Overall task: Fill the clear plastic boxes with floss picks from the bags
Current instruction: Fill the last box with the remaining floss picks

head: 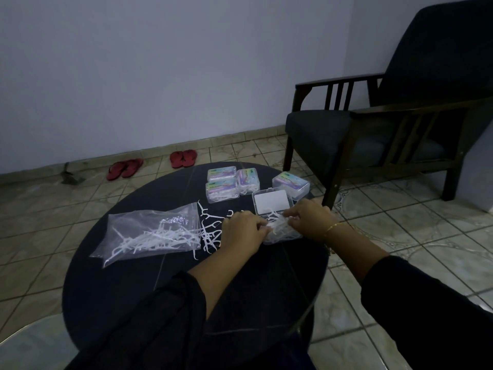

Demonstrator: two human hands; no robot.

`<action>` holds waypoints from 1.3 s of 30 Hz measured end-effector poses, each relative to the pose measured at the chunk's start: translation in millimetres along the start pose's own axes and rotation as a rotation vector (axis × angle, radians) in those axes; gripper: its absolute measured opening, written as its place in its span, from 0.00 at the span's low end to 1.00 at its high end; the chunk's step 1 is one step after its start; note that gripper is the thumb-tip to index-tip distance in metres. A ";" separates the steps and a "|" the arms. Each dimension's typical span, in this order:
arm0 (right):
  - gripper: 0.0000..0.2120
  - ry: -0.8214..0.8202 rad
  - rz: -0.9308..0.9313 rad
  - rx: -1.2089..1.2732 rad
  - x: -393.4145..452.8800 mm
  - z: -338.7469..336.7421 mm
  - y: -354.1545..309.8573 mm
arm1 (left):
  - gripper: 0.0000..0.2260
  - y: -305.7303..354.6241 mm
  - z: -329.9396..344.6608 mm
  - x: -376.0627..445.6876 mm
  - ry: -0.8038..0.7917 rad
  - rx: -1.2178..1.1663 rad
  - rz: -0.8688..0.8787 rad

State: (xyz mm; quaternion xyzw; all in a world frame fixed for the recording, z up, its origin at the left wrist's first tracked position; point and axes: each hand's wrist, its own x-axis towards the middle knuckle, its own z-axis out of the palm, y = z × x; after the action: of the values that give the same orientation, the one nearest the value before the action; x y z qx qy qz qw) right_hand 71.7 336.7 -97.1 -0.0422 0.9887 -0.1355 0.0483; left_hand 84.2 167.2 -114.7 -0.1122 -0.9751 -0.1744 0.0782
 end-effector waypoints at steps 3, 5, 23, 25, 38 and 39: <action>0.15 0.013 -0.011 0.044 0.0 1.6 3.1 | 0.12 -1.1 -0.4 2.0 0.020 -0.111 0.004; 0.16 0.054 -0.003 0.068 -0.8 -0.4 7.8 | 0.12 -1.6 -1.6 1.8 0.033 -0.179 0.012; 0.18 0.173 0.108 0.200 7.2 3.5 19.9 | 0.25 11.7 0.1 16.0 -0.052 0.061 0.210; 0.16 0.144 0.119 0.215 10.4 5.8 21.6 | 0.26 12.9 -0.4 18.8 -0.116 0.140 0.237; 0.10 0.315 0.097 0.147 7.0 4.8 25.3 | 0.20 11.2 5.9 15.7 -0.059 0.125 0.182; 0.11 0.343 0.113 0.140 6.3 4.8 25.6 | 0.20 10.6 6.4 15.4 -0.053 0.120 0.174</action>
State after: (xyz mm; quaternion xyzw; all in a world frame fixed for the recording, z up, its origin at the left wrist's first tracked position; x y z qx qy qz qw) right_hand 64.1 359.4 -109.2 0.0404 0.9714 -0.2064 -0.1104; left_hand 71.2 182.2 -114.3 -0.1960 -0.9721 -0.1053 0.0736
